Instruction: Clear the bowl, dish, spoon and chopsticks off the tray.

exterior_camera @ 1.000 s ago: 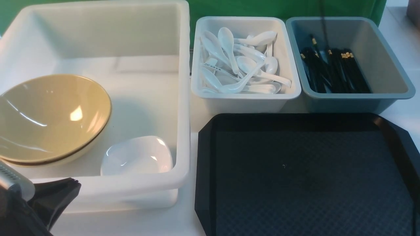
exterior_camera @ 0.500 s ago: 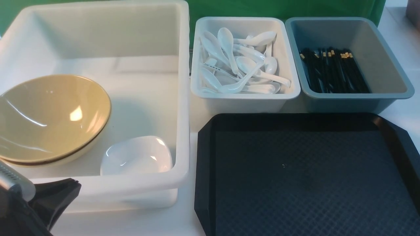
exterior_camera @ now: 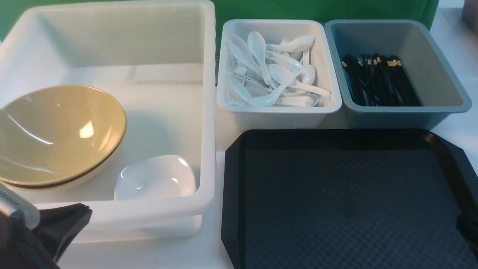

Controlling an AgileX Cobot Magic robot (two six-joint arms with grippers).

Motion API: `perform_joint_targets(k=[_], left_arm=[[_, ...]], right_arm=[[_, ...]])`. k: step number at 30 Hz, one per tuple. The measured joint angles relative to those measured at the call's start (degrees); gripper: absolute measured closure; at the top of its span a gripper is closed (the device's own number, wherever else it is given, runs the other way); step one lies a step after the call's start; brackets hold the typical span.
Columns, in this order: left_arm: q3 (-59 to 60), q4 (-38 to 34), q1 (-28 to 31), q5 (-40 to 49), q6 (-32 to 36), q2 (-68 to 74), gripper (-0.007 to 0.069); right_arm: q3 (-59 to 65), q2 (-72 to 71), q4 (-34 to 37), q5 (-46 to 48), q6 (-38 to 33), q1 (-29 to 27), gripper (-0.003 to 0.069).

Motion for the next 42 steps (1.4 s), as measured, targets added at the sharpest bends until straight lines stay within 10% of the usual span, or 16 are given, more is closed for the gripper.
perform_joint_targets(k=[15, 42], left_arm=[[0.00, -0.01, 0.00, 0.50, 0.00, -0.02, 0.0632], [0.00, -0.01, 0.00, 0.57, 0.00, -0.02, 0.0632]], right_arm=[[0.33, -31.02, 0.00, 23.86, 10.41, -8.66, 0.0615], [0.33, -32.49, 3.71, 24.37, 1.15, -8.01, 0.0592]])
